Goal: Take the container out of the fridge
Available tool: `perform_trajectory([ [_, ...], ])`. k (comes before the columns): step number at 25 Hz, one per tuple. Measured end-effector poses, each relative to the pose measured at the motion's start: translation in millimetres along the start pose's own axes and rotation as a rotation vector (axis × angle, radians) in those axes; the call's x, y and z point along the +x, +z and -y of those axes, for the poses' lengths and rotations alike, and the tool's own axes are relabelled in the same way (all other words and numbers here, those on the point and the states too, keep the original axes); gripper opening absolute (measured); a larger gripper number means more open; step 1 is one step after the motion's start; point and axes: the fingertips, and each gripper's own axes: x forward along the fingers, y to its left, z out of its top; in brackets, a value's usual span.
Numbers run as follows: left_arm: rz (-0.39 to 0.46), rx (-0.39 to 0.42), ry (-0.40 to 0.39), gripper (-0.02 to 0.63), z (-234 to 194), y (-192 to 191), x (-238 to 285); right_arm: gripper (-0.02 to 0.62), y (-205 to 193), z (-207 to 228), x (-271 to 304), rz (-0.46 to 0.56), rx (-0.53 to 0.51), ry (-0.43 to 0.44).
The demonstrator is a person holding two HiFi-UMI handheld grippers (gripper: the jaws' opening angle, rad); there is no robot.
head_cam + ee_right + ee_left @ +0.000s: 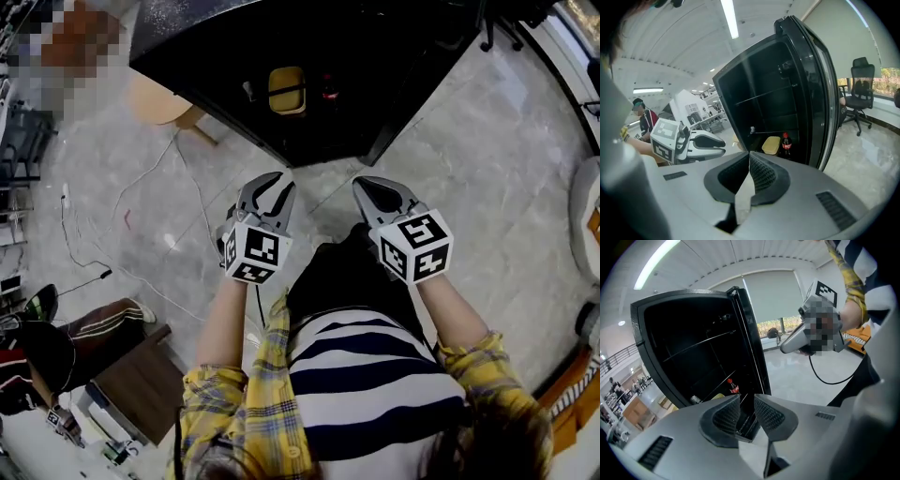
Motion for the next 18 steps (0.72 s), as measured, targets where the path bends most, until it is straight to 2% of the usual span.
perform_trajectory([
  [5, -0.02, 0.078, -0.053, 0.087, -14, -18, 26, 0.029, -19, 1, 9, 0.01, 0.065, -0.114],
  [9, -0.037, 0.156, -0.057, 0.101, -10, -29, 57, 0.029, -36, 3, 10, 0.001, 0.107, -0.16],
  [13, -0.055, 0.152, -0.06, 0.118, -11, -38, 87, 0.029, -50, 9, 14, -0.013, 0.107, -0.171],
  [16, -0.056, 0.133, -0.019, 0.121, -15, -38, 107, 0.029, -63, 21, 15, -0.023, 0.11, -0.17],
  [18, -0.056, 0.15, 0.004, 0.12, -15, -37, 123, 0.029, -70, 30, 19, -0.033, 0.111, -0.167],
])
